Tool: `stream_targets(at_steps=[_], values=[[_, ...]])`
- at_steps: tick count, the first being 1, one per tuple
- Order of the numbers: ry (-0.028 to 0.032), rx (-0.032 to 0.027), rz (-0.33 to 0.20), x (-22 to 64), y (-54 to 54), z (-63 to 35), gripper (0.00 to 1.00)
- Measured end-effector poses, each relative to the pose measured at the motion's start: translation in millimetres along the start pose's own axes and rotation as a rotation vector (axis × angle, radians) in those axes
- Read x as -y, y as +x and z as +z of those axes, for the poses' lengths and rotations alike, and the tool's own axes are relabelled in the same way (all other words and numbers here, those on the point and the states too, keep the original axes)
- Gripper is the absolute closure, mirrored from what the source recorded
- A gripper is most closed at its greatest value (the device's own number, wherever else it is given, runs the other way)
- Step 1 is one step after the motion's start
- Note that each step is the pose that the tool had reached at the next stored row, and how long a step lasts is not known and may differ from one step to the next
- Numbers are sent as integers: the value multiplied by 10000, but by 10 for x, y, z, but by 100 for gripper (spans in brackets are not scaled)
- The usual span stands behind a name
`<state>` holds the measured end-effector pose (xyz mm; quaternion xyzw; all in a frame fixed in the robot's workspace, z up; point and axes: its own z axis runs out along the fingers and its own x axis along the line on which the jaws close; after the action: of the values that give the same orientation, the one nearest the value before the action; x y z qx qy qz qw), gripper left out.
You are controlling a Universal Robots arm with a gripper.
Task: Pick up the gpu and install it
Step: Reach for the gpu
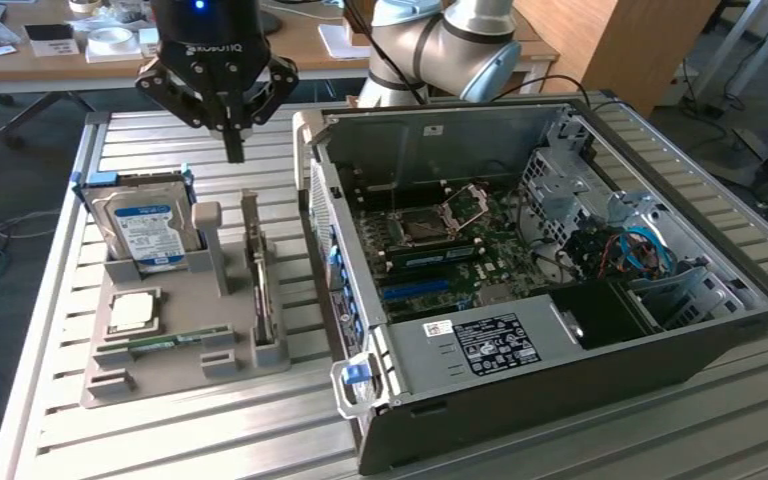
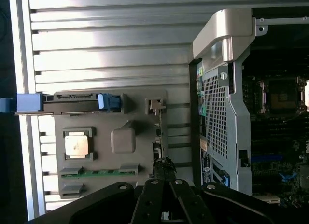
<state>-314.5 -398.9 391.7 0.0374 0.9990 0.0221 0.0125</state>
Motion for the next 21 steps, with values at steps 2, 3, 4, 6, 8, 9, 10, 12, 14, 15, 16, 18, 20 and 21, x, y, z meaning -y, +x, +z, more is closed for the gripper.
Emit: stream_targets(at_steps=[2, 3, 4, 6, 8, 9, 10, 12, 14, 15, 16, 18, 20, 21], values=[[0, 1, 1, 1, 18, 0, 89], [0, 1, 0, 2, 20, 0, 89], [-1, 1, 0, 2, 20, 0, 89], [0, 0, 0, 1, 20, 0, 89], [0, 1, 1, 2, 24, 0, 89], [-1, 3, 3, 2, 31, 2, 89], [0, 9, 2, 3, 40, 3, 89], [-2, 22, 0, 4, 55, 4, 89], [-2, 25, -1, 4, 57, 5, 89], [-2, 25, -1, 4, 57, 4, 89], [-2, 25, -1, 4, 57, 5, 89], [-2, 25, -2, 5, 57, 5, 89], [-1, 24, 0, 15, 58, 4, 89], [-2, 24, -1, 24, 57, 4, 89]])
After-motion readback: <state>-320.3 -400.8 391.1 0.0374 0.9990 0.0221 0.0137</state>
